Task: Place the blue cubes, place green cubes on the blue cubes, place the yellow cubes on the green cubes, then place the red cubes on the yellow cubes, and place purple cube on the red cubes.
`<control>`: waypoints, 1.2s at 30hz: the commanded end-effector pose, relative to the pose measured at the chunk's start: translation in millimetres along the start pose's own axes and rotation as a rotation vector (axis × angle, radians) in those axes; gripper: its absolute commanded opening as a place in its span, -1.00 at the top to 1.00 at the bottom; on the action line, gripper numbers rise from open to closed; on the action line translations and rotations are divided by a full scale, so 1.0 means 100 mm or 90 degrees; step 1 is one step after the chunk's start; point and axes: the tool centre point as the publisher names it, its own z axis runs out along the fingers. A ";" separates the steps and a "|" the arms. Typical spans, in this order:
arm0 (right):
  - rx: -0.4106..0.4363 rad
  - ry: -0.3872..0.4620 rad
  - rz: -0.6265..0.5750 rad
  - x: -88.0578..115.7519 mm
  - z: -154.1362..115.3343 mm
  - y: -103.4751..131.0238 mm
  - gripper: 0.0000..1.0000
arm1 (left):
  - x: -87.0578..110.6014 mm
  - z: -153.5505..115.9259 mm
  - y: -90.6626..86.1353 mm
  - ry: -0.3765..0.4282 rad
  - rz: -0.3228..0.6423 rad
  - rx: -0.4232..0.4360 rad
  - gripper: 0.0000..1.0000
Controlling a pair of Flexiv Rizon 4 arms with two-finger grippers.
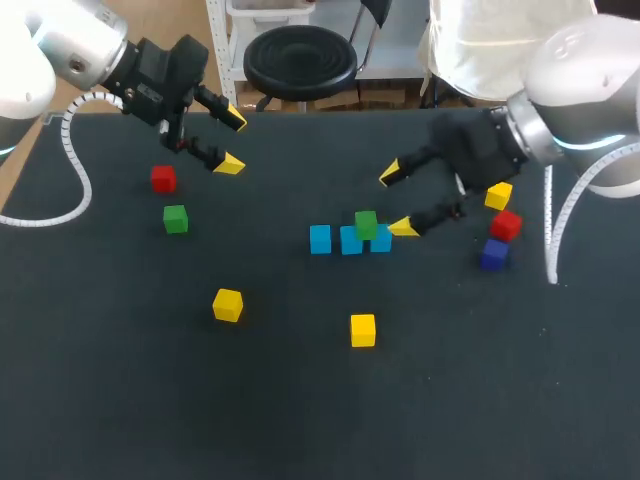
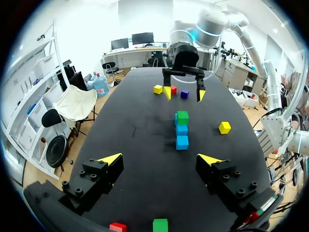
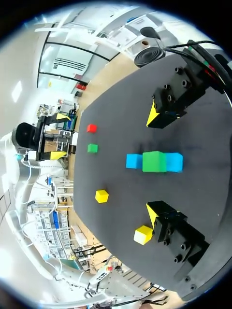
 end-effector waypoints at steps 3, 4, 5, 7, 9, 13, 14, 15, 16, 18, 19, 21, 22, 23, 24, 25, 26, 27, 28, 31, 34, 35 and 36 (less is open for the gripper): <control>0.019 0.011 0.000 -0.05 -0.16 0.18 -1.00 | 0.00 0.00 0.00 0.001 0.001 0.000 -1.00; 0.020 0.012 0.000 -0.05 -0.17 0.19 -1.00 | 0.00 0.00 0.00 0.001 0.001 0.000 -1.00; 0.020 0.012 -0.001 -0.06 -0.17 0.21 -1.00 | 0.00 0.00 0.00 0.001 0.001 0.000 -1.00; 0.021 0.013 0.000 -0.05 -0.21 0.23 -1.00 | 0.00 0.00 0.00 0.001 0.001 0.000 -1.00; 0.024 0.006 -0.003 -0.03 -0.25 0.25 -1.00 | 0.00 0.00 0.00 0.001 0.001 0.000 -1.00; 0.024 -0.008 -0.007 -0.01 -0.30 0.29 -1.00 | 0.00 0.00 0.00 0.001 0.001 0.000 -1.00; 0.024 -0.008 -0.006 0.00 -0.31 0.30 -1.00 | 0.00 0.00 0.00 0.001 0.001 0.000 -1.00; 0.023 -0.009 -0.005 0.01 -0.33 0.31 -1.00 | 0.00 0.00 0.00 0.001 0.001 0.000 -1.00; 0.023 -0.010 -0.008 0.00 -0.34 0.32 -1.00 | 0.00 0.00 0.00 0.001 0.001 0.000 -1.00; 0.020 -0.010 -0.010 -0.01 -0.36 0.33 -1.00 | 0.00 0.00 0.00 0.001 0.001 0.000 -1.00; 0.018 -0.009 -0.015 -0.01 -0.37 0.33 -1.00 | 0.00 0.00 0.00 0.001 0.001 0.000 -1.00; 0.016 -0.009 -0.017 -0.03 -0.39 0.34 -1.00 | 0.00 0.00 0.00 0.001 0.001 0.000 -1.00; 0.009 -0.012 -0.023 -0.04 -0.40 0.35 -1.00 | 0.00 0.00 0.00 0.001 0.001 0.000 -1.00; 0.004 -0.013 -0.026 -0.05 -0.41 0.36 -1.00 | 0.00 0.00 0.00 0.001 0.001 0.000 -1.00; 0.004 -0.013 -0.026 -0.05 -0.41 0.36 -1.00 | 0.00 0.00 0.00 0.001 0.001 0.000 -1.00; 0.004 -0.013 -0.026 -0.05 -0.41 0.36 -1.00 | 0.00 0.00 0.00 0.001 0.001 0.000 -1.00; 0.004 -0.013 -0.026 -0.05 -0.41 0.36 -1.00 | 0.00 0.00 0.00 0.001 0.001 0.000 -1.00; 0.004 -0.013 -0.026 -0.05 -0.41 0.36 -1.00 | 0.00 0.00 0.00 0.001 0.001 0.000 -1.00; 0.004 -0.013 -0.026 -0.05 -0.41 0.36 -1.00 | 0.00 0.00 0.00 0.001 0.001 0.000 -1.00; 0.004 -0.013 -0.026 -0.05 -0.41 0.36 -1.00 | 0.00 0.00 0.00 0.001 0.001 0.000 -1.00; 0.004 -0.013 -0.026 -0.05 -0.41 0.36 -1.00 | 0.00 0.00 0.00 0.001 0.001 0.000 -1.00; 0.004 -0.013 -0.026 -0.05 -0.41 0.36 -1.00 | 0.00 0.00 0.00 0.001 0.001 0.000 -1.00; 0.004 -0.013 -0.026 -0.05 -0.41 0.36 -1.00 | 0.00 0.00 0.00 0.001 0.001 0.000 -1.00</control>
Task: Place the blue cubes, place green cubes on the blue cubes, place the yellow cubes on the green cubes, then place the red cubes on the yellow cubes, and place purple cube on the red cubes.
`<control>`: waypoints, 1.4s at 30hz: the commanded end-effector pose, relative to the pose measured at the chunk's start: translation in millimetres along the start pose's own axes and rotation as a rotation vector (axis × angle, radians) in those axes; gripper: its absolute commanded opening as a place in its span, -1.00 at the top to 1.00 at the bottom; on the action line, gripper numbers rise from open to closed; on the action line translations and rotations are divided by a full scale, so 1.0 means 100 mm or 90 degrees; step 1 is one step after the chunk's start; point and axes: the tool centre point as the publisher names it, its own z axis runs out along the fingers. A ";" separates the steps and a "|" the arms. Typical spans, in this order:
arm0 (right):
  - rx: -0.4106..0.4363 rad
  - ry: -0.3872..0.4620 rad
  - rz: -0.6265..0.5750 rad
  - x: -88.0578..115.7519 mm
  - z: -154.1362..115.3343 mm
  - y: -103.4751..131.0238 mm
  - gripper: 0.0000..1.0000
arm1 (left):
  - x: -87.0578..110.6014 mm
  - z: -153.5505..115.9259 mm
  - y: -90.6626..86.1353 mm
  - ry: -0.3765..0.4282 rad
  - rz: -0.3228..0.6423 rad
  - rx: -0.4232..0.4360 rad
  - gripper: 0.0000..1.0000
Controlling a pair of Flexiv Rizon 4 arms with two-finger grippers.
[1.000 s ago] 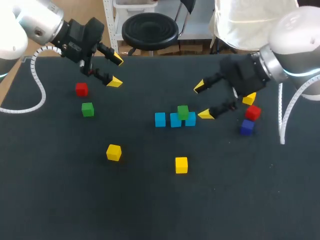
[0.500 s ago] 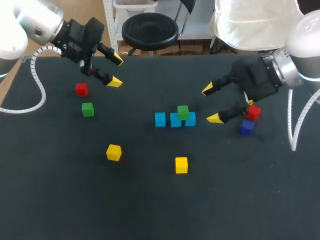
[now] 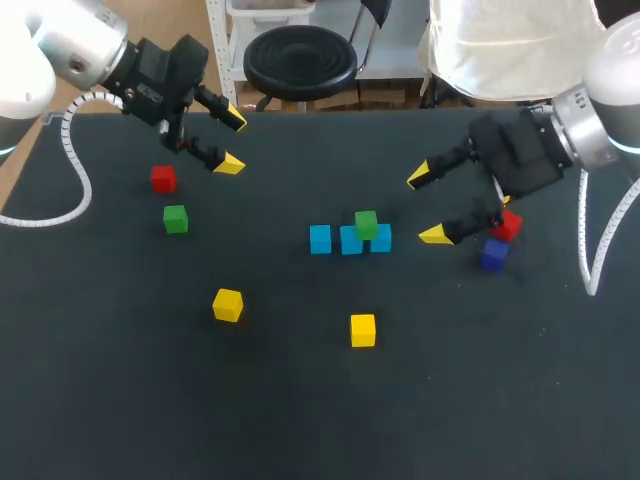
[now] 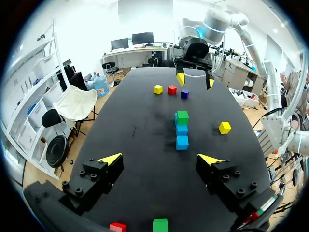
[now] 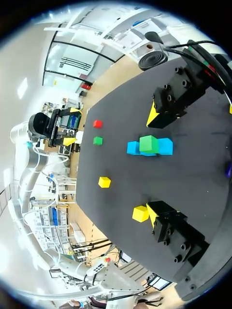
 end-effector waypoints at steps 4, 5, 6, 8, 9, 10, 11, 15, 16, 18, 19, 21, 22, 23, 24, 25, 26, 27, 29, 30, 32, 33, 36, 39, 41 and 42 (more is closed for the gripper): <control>0.000 -0.001 0.000 0.00 0.00 0.00 -1.00 | 0.00 0.00 0.00 0.001 0.001 0.000 -1.00; 0.000 -0.001 0.000 0.00 0.00 0.00 -1.00 | 0.00 0.00 0.00 0.001 0.001 0.000 -1.00; 0.000 -0.001 0.000 0.00 0.00 0.00 -1.00 | 0.00 0.00 0.00 0.001 0.001 0.000 -1.00; -0.007 -0.003 0.000 -0.01 -0.03 -0.04 -1.00 | 0.00 0.00 0.00 0.001 0.001 0.000 -1.00; -0.007 -0.002 -0.004 -0.02 -0.07 -0.07 -1.00 | 0.00 0.00 0.00 0.001 0.001 0.000 -1.00; -0.012 0.006 -0.008 -0.05 -0.10 -0.10 -1.00 | 0.00 0.00 0.00 0.001 0.001 0.000 -1.00; -0.013 0.017 -0.006 -0.07 -0.13 -0.14 -1.00 | 0.00 0.00 0.00 0.001 0.001 0.000 -1.00; -0.019 0.020 -0.015 -0.12 -0.17 -0.25 -1.00 | 0.00 0.00 0.00 0.001 0.001 0.000 -1.00; -0.023 0.021 -0.014 -0.11 -0.16 -0.28 -1.00 | 0.00 0.00 0.00 0.001 0.001 0.000 -1.00; -0.029 0.030 0.013 -0.11 -0.12 -0.31 -1.00 | 0.00 0.00 0.00 0.001 0.001 0.000 -1.00; -0.028 0.029 0.021 -0.11 -0.10 -0.32 -1.00 | 0.00 0.00 0.00 0.001 0.001 0.000 -1.00; -0.028 0.029 0.021 -0.11 -0.10 -0.32 -1.00 | 0.00 0.00 0.00 0.001 0.001 0.000 -1.00; -0.028 0.029 0.021 -0.11 -0.10 -0.32 -1.00 | 0.00 0.00 0.00 0.001 0.001 0.000 -1.00; -0.028 0.029 0.021 -0.11 -0.10 -0.32 -1.00 | 0.00 0.00 0.00 0.001 0.001 0.000 -1.00; -0.028 0.029 0.021 -0.11 -0.10 -0.32 -1.00 | 0.00 0.00 0.00 0.001 0.001 0.000 -1.00; -0.028 0.029 0.021 -0.11 -0.10 -0.32 -1.00 | 0.00 0.00 0.00 0.001 0.001 0.000 -1.00; -0.028 0.029 0.021 -0.11 -0.10 -0.32 -1.00 | 0.00 0.00 0.00 0.001 0.001 0.000 -1.00; -0.028 0.029 0.021 -0.11 -0.10 -0.32 -1.00 | 0.00 0.00 0.00 0.001 0.001 0.000 -1.00; -0.028 0.029 0.021 -0.11 -0.10 -0.32 -1.00 | 0.09 -0.04 0.00 -0.007 0.003 -0.006 -1.00; -0.028 0.029 0.021 -0.11 -0.10 -0.32 -1.00 | 0.19 -0.08 0.01 -0.006 -0.008 -0.010 -1.00; -0.028 0.029 0.021 -0.11 -0.10 -0.32 -1.00 | 0.41 -0.17 0.02 0.006 -0.035 -0.028 -1.00; -0.028 0.029 0.021 -0.11 -0.10 -0.32 -1.00 | 0.47 -0.20 0.02 0.010 -0.042 -0.033 -1.00; -0.028 0.029 0.021 -0.11 -0.10 -0.32 -1.00 | 0.68 -0.30 0.04 0.022 -0.074 -0.052 -1.00; -0.028 0.029 0.021 -0.11 -0.10 -0.32 -1.00 | 0.79 -0.37 0.06 0.027 -0.078 -0.058 -1.00; -0.028 0.029 0.021 -0.11 -0.10 -0.32 -1.00 | 0.91 -0.42 0.07 0.046 -0.084 -0.061 -1.00; -0.028 0.029 0.021 -0.11 -0.10 -0.32 -1.00 | 0.97 -0.44 0.08 0.053 -0.090 -0.061 -1.00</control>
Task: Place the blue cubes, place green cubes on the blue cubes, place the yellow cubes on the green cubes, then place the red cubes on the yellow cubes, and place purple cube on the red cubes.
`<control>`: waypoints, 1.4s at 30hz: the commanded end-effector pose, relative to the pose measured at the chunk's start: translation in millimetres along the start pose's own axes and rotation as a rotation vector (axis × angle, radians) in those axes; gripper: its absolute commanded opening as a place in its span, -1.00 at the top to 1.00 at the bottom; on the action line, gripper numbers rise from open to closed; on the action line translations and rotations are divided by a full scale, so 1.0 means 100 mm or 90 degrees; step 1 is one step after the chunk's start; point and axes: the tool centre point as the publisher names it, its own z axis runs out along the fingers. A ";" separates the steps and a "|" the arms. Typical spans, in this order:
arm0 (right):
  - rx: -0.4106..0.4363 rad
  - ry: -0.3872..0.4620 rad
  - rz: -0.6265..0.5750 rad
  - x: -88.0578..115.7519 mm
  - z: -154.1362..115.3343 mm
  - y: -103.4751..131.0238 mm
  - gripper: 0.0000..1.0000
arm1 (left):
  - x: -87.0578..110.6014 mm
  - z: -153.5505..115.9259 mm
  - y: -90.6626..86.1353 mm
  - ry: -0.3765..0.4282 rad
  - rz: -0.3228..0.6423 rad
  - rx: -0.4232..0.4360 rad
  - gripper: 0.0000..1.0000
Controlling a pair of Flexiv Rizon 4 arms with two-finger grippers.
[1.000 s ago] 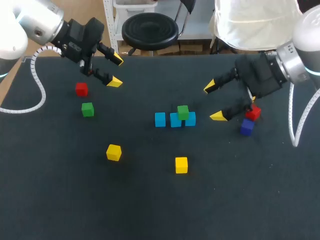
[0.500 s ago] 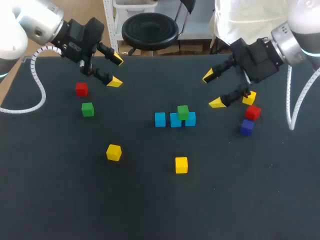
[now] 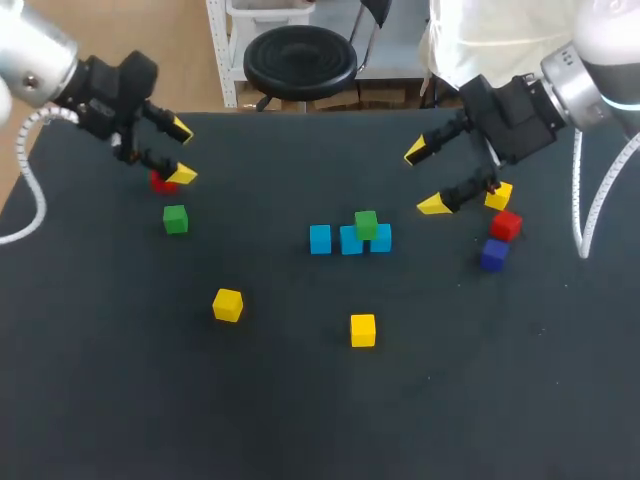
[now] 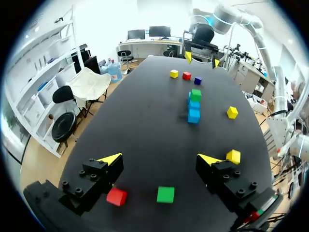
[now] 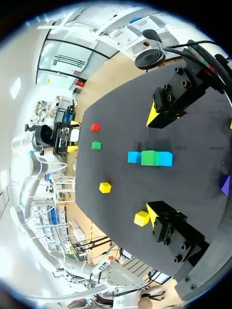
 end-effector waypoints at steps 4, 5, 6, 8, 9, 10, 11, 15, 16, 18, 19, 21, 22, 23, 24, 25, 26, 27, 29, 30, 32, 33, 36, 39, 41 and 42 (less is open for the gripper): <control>0.001 0.001 0.000 0.00 0.00 0.00 -1.00 | 0.34 -0.15 -0.04 0.019 -0.017 0.001 -1.00; 0.001 0.001 0.000 0.00 0.00 0.00 -1.00 | 0.39 -0.16 -0.04 0.020 -0.012 0.007 -1.00; 0.001 0.001 0.000 0.00 0.00 0.00 -1.00 | 0.43 -0.16 -0.06 0.025 -0.014 0.012 -1.00; 0.001 0.001 0.000 0.00 0.00 0.00 -1.00 | 0.51 -0.15 -0.08 0.029 -0.002 0.020 -1.00; 0.001 0.001 0.000 0.00 0.00 0.00 -1.00 | 0.55 -0.14 -0.09 0.032 0.002 0.018 -1.00; 0.001 0.001 0.000 0.00 0.00 0.00 -1.00 | 0.59 -0.13 -0.10 0.030 0.013 0.020 -1.00; 0.001 0.001 0.000 0.00 0.00 0.00 -1.00 | 0.63 -0.12 -0.11 0.028 0.019 0.023 -1.00; 0.001 0.001 0.000 0.00 0.00 0.00 -1.00 | 0.71 -0.06 -0.12 0.021 0.031 0.032 -1.00; 0.001 0.001 0.000 0.00 0.00 0.00 -1.00 | 0.72 -0.04 -0.12 0.038 0.018 0.029 -1.00; 0.001 0.001 0.000 0.00 0.00 0.00 -1.00 | 0.73 -0.03 -0.11 0.036 0.008 0.032 -1.00; 0.001 0.001 0.000 0.00 0.00 0.00 -1.00 | 0.73 -0.03 -0.11 0.036 0.008 0.032 -1.00; 0.001 0.001 0.000 0.00 0.00 0.00 -1.00 | 0.73 -0.03 -0.11 0.036 0.008 0.032 -1.00; 0.001 0.001 0.000 0.00 0.00 0.00 -1.00 | 0.73 -0.03 -0.11 0.036 0.008 0.032 -1.00; 0.001 0.001 0.000 0.00 0.00 0.00 -1.00 | 0.73 -0.03 -0.11 0.036 0.008 0.032 -1.00; 0.001 0.001 0.000 0.00 0.00 0.00 -1.00 | 0.73 -0.03 -0.11 0.036 0.008 0.032 -1.00; 0.001 0.001 0.000 0.00 0.00 0.00 -1.00 | 0.73 -0.03 -0.11 0.036 0.008 0.032 -1.00; 0.001 0.001 0.000 0.00 0.00 0.00 -1.00 | 0.73 -0.03 -0.11 0.036 0.008 0.032 -1.00; 0.001 0.001 0.000 0.00 0.00 0.00 -1.00 | 0.73 -0.03 -0.11 0.036 0.008 0.032 -1.00; 0.001 0.001 0.000 0.00 0.00 0.00 -1.00 | 0.73 -0.03 -0.11 0.036 0.008 0.032 -1.00; 0.001 0.001 0.000 0.00 0.00 0.00 -1.00 | 0.73 -0.03 -0.11 0.036 0.008 0.032 -1.00; 0.001 0.001 0.000 0.00 0.00 0.00 -1.00 | 0.73 -0.03 -0.11 0.036 0.008 0.032 -1.00; 0.001 0.001 0.000 0.00 0.00 0.00 -1.00 | 0.72 0.01 -0.11 0.033 0.018 0.032 -1.00; 0.001 0.001 0.000 0.00 0.00 0.00 -1.00 | 0.75 0.07 -0.08 0.037 0.011 0.034 -1.00; 0.001 0.001 0.000 0.00 0.00 0.00 -1.00 | 0.82 0.12 -0.04 0.042 -0.006 0.035 -1.00; 0.001 0.001 0.000 0.00 0.00 0.00 -1.00 | 0.86 0.16 -0.02 0.048 -0.027 0.035 -1.00; 0.001 0.001 0.000 0.00 0.00 0.00 -1.00 | 0.87 0.17 -0.02 0.046 -0.031 0.034 -1.00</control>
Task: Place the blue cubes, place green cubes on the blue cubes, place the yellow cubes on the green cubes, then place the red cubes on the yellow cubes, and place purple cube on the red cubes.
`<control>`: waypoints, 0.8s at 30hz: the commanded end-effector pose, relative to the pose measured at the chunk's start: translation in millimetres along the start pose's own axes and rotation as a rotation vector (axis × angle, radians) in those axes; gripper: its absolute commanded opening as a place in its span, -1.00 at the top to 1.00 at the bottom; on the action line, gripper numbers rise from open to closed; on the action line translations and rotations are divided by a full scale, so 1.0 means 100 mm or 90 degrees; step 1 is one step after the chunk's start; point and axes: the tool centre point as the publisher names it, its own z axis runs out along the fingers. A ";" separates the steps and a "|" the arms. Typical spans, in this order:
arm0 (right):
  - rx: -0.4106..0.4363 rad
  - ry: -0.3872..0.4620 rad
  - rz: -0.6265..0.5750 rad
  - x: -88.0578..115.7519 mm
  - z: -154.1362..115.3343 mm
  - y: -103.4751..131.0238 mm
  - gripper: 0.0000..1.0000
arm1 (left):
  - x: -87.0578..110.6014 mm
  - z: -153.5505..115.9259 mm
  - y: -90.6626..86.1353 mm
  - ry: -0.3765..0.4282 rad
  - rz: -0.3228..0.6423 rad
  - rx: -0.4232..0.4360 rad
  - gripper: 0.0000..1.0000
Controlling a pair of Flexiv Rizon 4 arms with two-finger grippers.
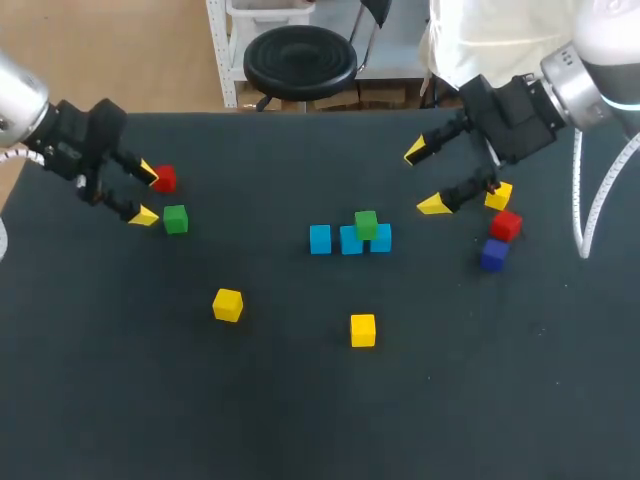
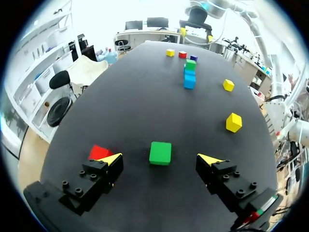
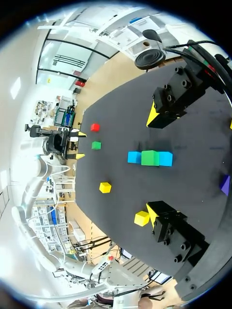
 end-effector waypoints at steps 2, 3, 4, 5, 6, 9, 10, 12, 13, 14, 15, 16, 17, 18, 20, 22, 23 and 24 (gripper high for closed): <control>0.000 0.001 0.000 0.00 0.00 0.00 -1.00 | 0.03 0.10 0.06 0.003 -0.017 0.008 -1.00; 0.000 0.001 0.000 0.00 0.00 0.00 -1.00 | 0.04 0.12 0.05 0.003 -0.018 0.009 -1.00; 0.000 0.001 0.000 0.00 0.00 0.00 -1.00 | 0.05 0.14 0.05 0.002 -0.018 0.009 -1.00; 0.000 0.001 0.000 0.00 0.00 0.00 -1.00 | 0.06 0.16 0.05 0.003 -0.020 0.010 -1.00; 0.000 0.001 0.000 0.00 0.00 0.00 -1.00 | 0.06 0.17 0.04 0.003 -0.021 0.010 -1.00; 0.000 0.001 0.000 0.00 0.00 0.00 -1.00 | 0.08 0.22 0.05 0.003 -0.027 0.013 -1.00; 0.000 0.001 0.000 0.00 0.00 0.00 -1.00 | 0.09 0.24 0.06 0.003 -0.028 0.013 -1.00; 0.000 0.001 0.000 0.00 0.00 0.00 -1.00 | 0.14 0.28 0.10 0.001 -0.042 0.020 -1.00; 0.000 0.001 0.000 0.00 0.00 0.00 -1.00 | 0.16 0.29 0.11 -0.002 -0.048 0.022 -1.00; 0.000 0.001 0.000 0.00 0.00 0.00 -1.00 | 0.17 0.29 0.13 0.001 -0.049 0.021 -1.00; 0.000 0.001 0.000 0.00 0.00 0.00 -1.00 | 0.18 0.29 0.14 0.003 -0.050 0.021 -1.00; 0.000 0.001 0.000 0.00 0.00 0.00 -1.00 | 0.18 0.29 0.14 0.004 -0.050 0.021 -1.00; 0.000 0.001 0.000 0.00 0.00 0.00 -1.00 | 0.17 0.29 0.14 0.004 -0.049 0.021 -1.00; 0.000 0.001 0.000 0.00 0.00 0.00 -1.00 | 0.17 0.29 0.14 0.006 -0.046 0.023 -1.00; 0.000 0.001 0.000 0.00 0.00 0.00 -1.00 | 0.16 0.31 0.14 0.006 -0.044 0.024 -1.00; 0.000 0.001 0.000 0.00 0.00 0.00 -1.00 | 0.15 0.32 0.15 0.004 -0.040 0.026 -1.00; 0.000 0.001 0.000 0.00 0.00 0.00 -1.00 | 0.14 0.33 0.16 0.004 -0.039 0.027 -1.00; 0.000 0.001 0.000 0.00 0.00 0.00 -1.00 | 0.13 0.33 0.16 0.003 -0.036 0.027 -1.00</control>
